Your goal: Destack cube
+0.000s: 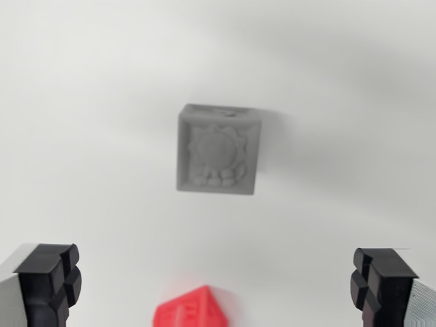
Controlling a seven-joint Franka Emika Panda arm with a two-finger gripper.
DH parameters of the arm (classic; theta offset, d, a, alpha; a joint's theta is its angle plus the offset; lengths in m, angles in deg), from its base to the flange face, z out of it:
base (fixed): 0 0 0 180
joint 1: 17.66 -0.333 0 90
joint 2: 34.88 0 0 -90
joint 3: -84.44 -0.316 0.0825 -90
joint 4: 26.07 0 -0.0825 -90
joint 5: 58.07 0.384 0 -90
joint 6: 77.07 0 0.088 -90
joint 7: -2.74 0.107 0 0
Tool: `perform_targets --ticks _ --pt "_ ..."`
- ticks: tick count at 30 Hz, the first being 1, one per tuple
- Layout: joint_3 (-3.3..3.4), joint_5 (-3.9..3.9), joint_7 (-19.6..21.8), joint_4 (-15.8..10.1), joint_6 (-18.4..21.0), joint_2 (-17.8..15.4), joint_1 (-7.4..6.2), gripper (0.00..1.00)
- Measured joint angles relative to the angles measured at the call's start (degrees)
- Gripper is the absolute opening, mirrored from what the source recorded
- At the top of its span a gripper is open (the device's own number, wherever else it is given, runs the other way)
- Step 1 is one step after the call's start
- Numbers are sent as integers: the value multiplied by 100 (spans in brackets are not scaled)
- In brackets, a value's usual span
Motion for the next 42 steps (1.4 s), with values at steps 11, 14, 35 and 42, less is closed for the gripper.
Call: perform_targets --ticks 11,14,35,42 --pt "-5 82 -56 142 509 -368 0 100" --pt "-5 100 -71 190 635 -449 0 100" --pt "-5 181 -127 556 1399 -849 -3 100" --pt "-5 190 -135 664 1571 -916 -3 100"
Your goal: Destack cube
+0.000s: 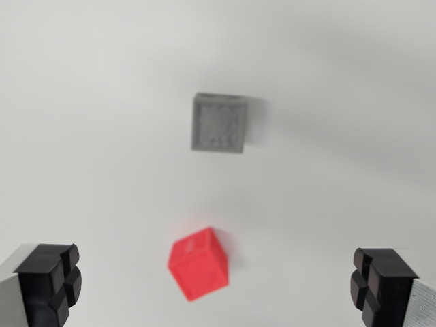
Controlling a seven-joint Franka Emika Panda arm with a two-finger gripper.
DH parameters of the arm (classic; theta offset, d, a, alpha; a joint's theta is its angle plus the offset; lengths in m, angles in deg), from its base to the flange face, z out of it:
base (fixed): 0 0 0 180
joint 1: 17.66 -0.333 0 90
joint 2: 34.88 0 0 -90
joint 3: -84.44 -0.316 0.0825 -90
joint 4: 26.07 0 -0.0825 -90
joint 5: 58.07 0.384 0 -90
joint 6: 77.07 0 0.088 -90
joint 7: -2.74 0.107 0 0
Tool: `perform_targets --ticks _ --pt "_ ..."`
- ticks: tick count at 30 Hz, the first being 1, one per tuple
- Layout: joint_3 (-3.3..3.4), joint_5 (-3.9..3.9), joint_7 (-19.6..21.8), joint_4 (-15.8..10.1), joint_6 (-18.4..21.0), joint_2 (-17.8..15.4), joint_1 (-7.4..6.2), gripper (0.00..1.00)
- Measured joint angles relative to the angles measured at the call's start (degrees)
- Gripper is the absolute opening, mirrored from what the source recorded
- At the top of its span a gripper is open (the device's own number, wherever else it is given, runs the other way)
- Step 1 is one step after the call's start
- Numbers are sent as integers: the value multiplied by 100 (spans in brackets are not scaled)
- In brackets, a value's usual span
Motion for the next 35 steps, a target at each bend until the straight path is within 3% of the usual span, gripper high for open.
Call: perform_targets --ticks 35 --pt "1 5 -5 54 96 -38 0 100"
